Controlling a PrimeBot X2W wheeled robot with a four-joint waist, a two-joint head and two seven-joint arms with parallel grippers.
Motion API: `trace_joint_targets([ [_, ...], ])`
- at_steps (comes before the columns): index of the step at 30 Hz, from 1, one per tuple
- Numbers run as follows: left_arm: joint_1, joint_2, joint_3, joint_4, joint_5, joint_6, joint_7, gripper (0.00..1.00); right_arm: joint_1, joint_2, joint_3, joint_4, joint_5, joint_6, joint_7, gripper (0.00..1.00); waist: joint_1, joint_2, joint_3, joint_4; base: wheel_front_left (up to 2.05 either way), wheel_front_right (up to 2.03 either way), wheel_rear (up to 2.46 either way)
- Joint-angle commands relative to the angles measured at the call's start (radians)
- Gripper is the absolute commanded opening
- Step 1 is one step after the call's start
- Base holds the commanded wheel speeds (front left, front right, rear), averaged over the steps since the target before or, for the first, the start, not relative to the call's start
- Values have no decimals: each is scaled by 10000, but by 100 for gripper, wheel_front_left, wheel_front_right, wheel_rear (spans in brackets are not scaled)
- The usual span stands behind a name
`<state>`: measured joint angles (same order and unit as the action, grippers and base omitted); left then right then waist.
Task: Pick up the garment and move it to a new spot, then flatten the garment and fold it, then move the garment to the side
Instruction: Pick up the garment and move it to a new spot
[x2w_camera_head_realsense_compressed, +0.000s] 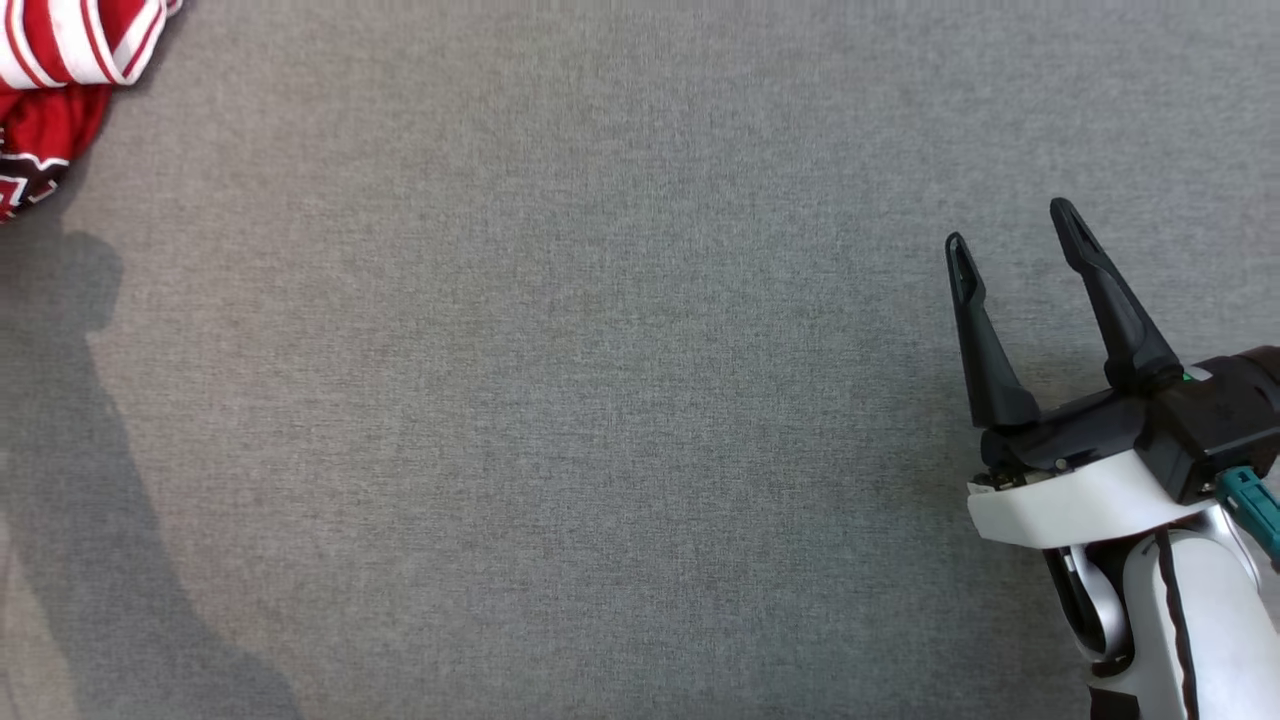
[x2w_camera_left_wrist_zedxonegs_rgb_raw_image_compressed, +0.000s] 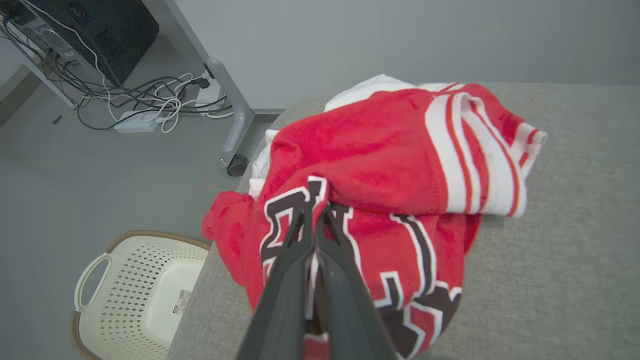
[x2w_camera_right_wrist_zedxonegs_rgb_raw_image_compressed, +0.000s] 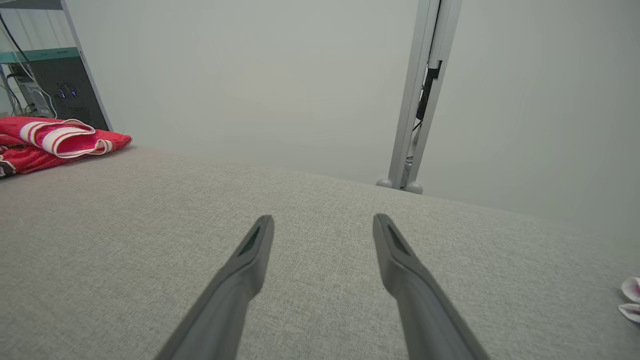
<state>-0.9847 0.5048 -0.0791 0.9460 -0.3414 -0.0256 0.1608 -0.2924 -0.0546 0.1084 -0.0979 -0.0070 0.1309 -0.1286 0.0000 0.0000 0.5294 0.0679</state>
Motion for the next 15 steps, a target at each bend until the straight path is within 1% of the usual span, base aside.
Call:
trace_joint_targets([
  [1,-161,140,-34,6,67,-27,-90,0,90,-9,-10,65,64,-3,-103,100,0,0,-254,-18,0,0,0],
  [9,-476,265,-700,-253,539,-418,-593,0,432,14,-122,758,326,-3,-498,100,0,0,-1791,-149,0,0,0],
  [10,-573,228,-932,-377,649,-557,-612,0,542,18,-148,952,471,-3,-590,100,0,0,-2231,-207,0,0,0],
  [15,-880,-79,-1650,-862,865,-879,-591,0,921,17,-231,1370,852,-3,-785,100,0,0,-3287,-417,0,0,0],
])
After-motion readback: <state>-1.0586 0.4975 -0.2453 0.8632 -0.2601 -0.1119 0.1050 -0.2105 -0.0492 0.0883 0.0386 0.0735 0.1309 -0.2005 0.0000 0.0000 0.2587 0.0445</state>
